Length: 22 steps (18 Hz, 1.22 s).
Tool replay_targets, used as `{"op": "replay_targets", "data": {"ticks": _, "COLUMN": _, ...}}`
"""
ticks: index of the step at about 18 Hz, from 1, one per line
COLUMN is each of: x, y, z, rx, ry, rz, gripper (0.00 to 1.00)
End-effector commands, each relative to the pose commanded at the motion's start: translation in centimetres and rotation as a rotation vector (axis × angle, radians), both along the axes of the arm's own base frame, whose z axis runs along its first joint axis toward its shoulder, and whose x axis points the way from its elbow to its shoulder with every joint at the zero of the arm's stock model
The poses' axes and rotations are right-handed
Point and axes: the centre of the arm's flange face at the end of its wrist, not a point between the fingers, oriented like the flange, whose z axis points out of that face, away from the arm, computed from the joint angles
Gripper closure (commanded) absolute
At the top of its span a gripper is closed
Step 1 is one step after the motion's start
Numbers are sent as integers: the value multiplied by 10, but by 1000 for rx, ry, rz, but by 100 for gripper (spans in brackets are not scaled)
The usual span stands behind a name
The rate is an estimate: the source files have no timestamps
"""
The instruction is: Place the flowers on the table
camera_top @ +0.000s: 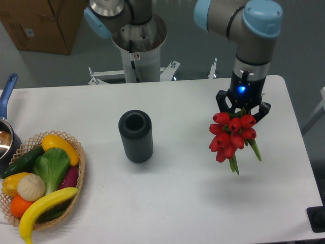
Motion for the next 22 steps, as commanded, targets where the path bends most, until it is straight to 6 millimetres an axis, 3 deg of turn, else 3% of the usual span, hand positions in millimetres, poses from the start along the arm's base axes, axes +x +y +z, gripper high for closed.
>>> {"op": "replay_targets", "data": {"ticks": 6, "x": 8, "y": 24, "z": -68, "rx": -75, "ry": -76, "rz": -70, "gripper": 99}}
{"op": "replay_targets", "data": {"ticks": 7, "x": 11, "y": 24, "z": -83, "rx": -80, "ry": -85, "rz": -78, "gripper": 91}}
{"op": "replay_targets", "data": {"ticks": 9, "x": 15, "y": 23, "z": -108, "rx": -72, "ry": -74, "rz": -76, "gripper": 52}}
{"op": "replay_targets", "data": {"ticks": 10, "x": 18, "y": 23, "z": -116, "rx": -66, "ry": -62, "rz": -78, "gripper": 1}}
{"op": "replay_targets", "data": {"ticks": 16, "x": 11, "y": 18, "z": -110, "rx": -85, "ry": 16, "rz": -69, "gripper": 0}}
{"op": "replay_targets", "data": {"ticks": 22, "x": -16, "y": 0, "z": -80, "rx": -63, "ry": 69, "rz": -21, "gripper": 0}}
